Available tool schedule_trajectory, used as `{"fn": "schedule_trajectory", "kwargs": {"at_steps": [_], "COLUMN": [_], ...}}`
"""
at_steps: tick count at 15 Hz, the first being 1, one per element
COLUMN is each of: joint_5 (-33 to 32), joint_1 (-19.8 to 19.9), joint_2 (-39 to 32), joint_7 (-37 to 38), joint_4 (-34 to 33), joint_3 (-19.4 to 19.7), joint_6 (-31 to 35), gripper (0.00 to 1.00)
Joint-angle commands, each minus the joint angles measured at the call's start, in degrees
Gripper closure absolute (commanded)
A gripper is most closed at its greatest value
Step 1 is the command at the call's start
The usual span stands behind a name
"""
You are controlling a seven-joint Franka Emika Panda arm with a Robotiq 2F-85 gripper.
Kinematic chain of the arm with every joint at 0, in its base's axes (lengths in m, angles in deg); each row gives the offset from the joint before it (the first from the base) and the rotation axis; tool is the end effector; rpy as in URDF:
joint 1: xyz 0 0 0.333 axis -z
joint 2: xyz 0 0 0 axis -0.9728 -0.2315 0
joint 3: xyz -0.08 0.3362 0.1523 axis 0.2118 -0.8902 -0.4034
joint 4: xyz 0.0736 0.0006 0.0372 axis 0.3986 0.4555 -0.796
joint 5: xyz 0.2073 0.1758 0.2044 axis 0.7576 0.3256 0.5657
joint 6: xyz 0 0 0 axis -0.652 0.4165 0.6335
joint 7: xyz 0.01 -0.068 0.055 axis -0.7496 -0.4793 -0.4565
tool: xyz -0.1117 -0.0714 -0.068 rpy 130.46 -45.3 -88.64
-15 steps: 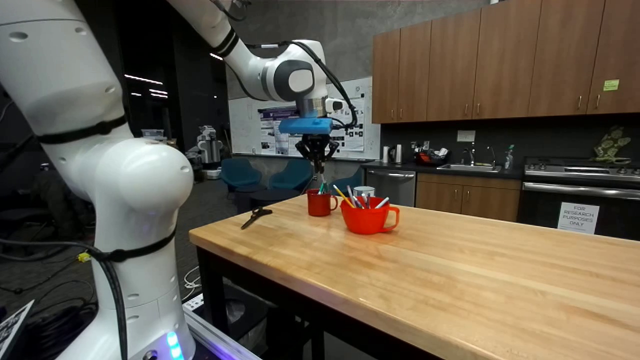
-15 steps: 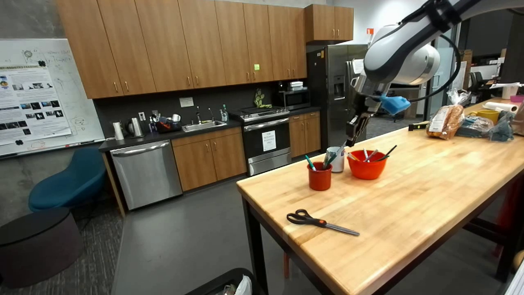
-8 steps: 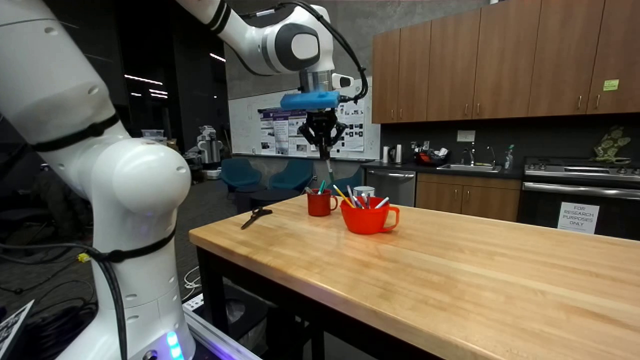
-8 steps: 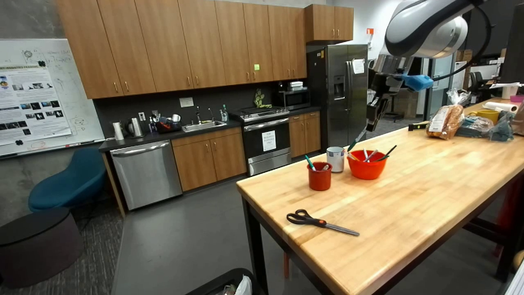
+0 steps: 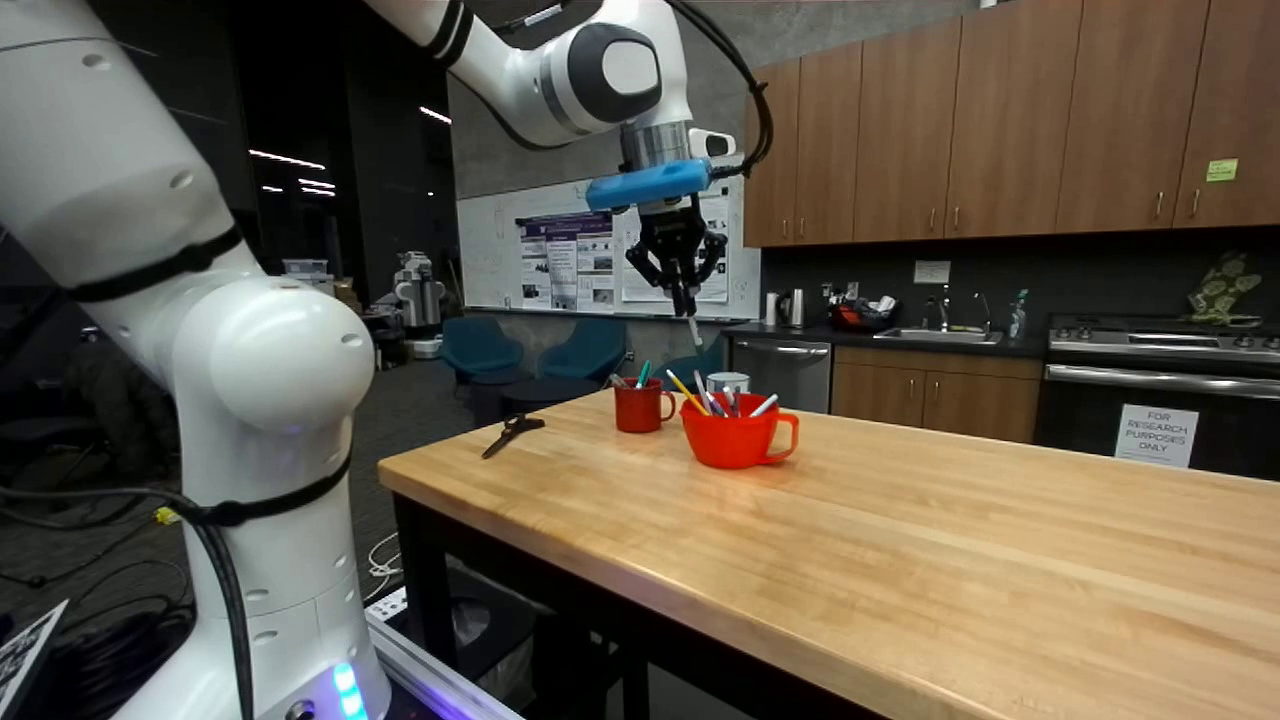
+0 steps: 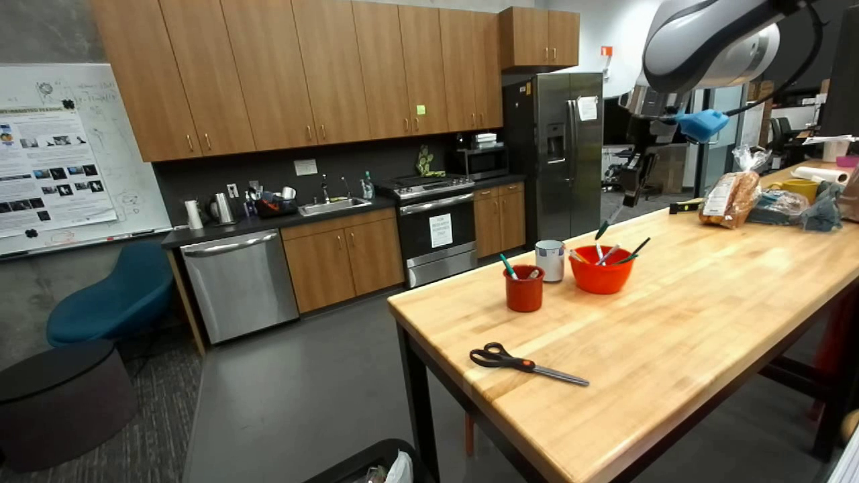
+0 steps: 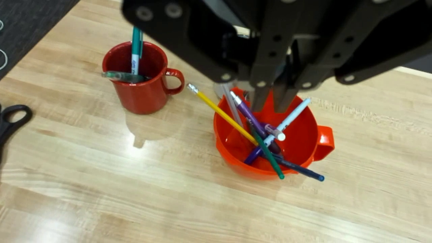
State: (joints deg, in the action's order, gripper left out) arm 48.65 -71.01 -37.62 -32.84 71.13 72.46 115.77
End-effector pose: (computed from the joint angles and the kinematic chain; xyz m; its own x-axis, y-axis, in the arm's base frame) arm 0.3327 -0.1252 0.5336 0.9546 0.1912 0.2286 0.1708 -0.9796 0.1061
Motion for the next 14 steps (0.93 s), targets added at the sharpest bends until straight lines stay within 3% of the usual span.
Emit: {"fn": "schedule_trajectory", "kwargs": {"at_steps": [1, 8, 9, 10, 11, 14], "joint_5": [-2.22, -3.94, -3.88, -3.61, -3.54, -2.99], "joint_1": [0.33, 0.99, 0.93, 0.82, 0.76, 0.09], "joint_2": [-4.94, -12.06, -12.62, -13.06, -13.28, -12.56], "joint_7": [0.60, 2.68, 2.99, 3.04, 3.17, 3.67], "joint_4": [-1.75, -2.21, -2.43, -2.67, -2.88, -3.42], "joint_3": [-0.09, -0.68, -0.67, -0.71, -0.84, -1.78], "joint_6": [0.88, 4.93, 5.01, 5.04, 5.00, 4.92], "gripper": [0.97, 0.97, 0.91, 0.64, 0.64, 0.48]}}
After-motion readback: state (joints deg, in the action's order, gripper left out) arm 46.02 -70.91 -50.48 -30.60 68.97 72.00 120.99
